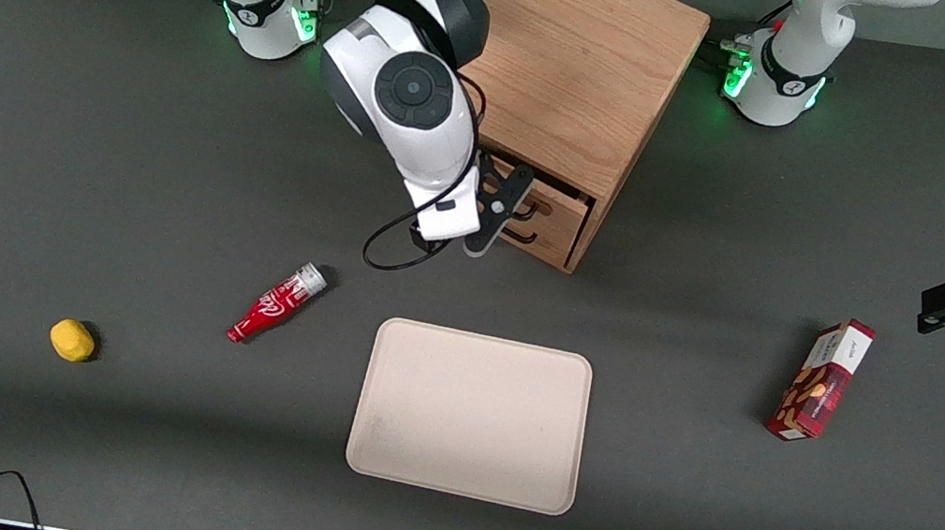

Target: Open upper drawer

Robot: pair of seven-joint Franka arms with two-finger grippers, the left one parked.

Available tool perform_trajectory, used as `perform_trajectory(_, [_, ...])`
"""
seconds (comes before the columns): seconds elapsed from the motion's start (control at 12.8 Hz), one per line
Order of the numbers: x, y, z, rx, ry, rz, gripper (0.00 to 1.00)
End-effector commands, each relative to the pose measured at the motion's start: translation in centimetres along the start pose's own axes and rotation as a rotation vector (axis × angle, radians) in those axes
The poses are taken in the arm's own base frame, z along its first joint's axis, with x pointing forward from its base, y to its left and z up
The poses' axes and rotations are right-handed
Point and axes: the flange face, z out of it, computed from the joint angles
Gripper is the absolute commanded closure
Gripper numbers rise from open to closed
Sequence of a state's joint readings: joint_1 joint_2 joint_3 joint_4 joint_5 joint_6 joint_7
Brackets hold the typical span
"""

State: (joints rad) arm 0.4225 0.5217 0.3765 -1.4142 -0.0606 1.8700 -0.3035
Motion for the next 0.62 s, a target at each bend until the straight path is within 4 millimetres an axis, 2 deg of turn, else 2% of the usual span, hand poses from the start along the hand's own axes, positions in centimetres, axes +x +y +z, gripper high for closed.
perform_trajectory(0.0, [-0.2, 2.4, 0.1, -0.023, 0.024, -0.022, 0.0])
perform_trajectory(0.16, [-0.5, 4.2, 0.4, -0.039, 0.031, -0.038, 0.0])
perform_trajectory(0.55, [-1.2, 9.7, -1.0, -0.057, 0.091, -0.056, 0.0])
